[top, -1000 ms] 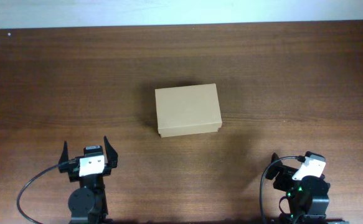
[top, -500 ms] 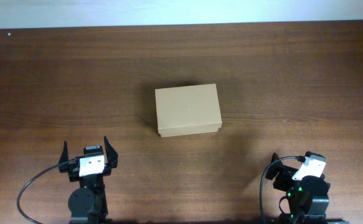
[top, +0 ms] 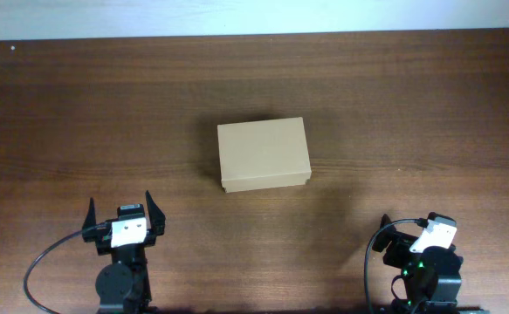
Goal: Pack container
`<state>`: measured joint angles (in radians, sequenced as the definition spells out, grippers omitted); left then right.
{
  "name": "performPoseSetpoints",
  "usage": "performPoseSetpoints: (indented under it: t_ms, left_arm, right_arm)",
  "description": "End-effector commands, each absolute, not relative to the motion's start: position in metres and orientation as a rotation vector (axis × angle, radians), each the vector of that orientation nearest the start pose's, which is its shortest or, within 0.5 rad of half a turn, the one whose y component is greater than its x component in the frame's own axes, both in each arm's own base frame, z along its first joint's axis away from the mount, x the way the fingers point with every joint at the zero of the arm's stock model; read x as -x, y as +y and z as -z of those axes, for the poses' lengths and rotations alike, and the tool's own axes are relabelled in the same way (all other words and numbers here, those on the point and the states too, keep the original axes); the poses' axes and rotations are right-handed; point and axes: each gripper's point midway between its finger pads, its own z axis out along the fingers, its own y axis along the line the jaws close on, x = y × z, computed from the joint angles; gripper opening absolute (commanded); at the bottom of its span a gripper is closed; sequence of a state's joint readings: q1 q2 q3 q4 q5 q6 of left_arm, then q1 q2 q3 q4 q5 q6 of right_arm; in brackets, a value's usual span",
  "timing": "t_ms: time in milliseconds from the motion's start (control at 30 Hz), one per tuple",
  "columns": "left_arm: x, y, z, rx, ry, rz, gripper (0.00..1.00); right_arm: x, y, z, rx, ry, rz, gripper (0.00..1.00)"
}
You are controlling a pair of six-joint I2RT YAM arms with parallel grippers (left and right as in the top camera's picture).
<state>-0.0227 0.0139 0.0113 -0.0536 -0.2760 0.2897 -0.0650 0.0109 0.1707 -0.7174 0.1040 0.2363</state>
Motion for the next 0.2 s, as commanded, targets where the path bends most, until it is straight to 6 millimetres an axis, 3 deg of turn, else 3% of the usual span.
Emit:
performPoseSetpoints:
  t_ms: [0, 167]
  left_arm:
    - [-0.2409, 0.0416, -0.1627, -0.045, 1.640, -0.430, 0.99]
    - [-0.2409, 0.0416, -0.1627, -0.045, 1.640, -0.430, 0.99]
  right_arm:
    - [-0.1947, -0.0316, -0.0828, -0.393, 2.088, 0.007, 0.99]
    - [-0.1947, -0.0316, -0.0828, -0.393, 2.088, 0.007, 0.99]
